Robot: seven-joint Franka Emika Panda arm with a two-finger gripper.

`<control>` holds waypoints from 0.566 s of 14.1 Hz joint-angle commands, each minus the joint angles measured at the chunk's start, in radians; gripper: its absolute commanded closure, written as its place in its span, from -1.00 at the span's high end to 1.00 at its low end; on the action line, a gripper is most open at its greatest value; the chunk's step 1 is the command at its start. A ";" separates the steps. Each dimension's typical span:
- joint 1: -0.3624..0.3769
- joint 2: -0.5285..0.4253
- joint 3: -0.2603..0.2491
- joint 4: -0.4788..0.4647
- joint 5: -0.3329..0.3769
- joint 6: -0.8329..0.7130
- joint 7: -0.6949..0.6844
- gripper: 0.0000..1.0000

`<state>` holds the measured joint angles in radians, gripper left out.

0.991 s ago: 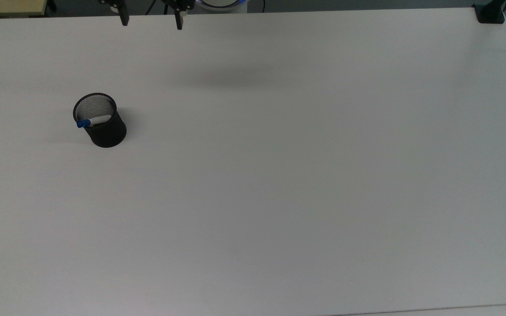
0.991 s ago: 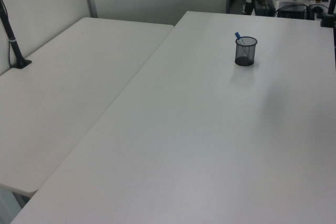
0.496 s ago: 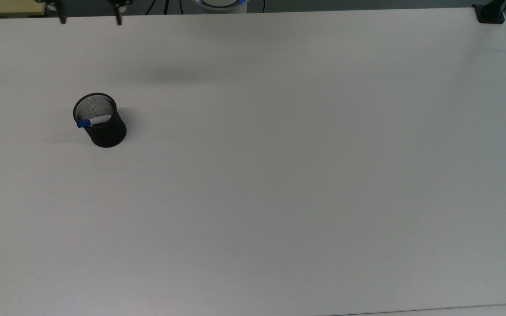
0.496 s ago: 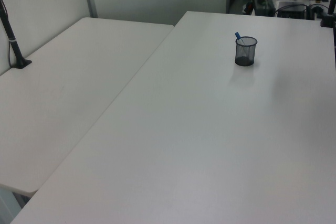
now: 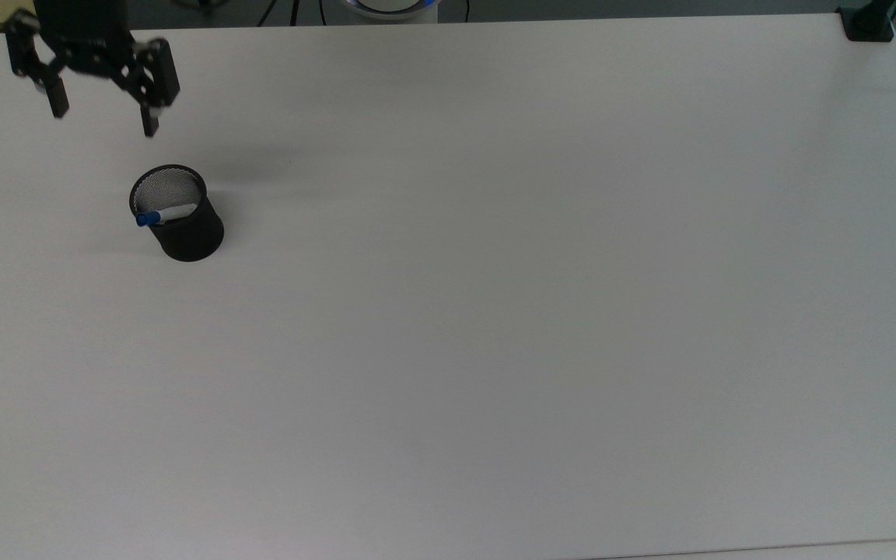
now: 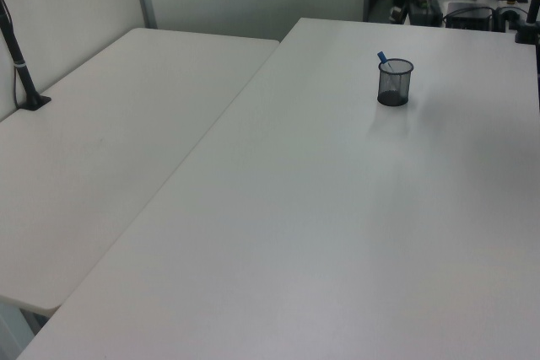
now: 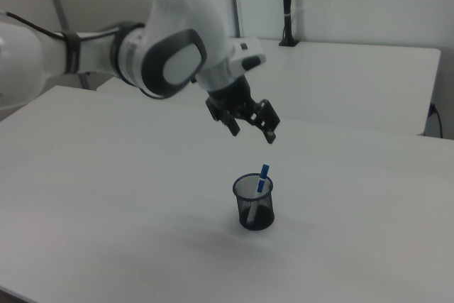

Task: Remove the marker
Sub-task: 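Move the open gripper over the mesh cup and lower onto the marker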

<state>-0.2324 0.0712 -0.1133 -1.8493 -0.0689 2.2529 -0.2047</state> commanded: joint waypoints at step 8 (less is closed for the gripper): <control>-0.008 0.137 -0.002 -0.103 -0.006 0.324 0.041 0.31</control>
<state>-0.2439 0.1977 -0.1135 -1.9217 -0.0689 2.5265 -0.1851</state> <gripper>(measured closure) 0.242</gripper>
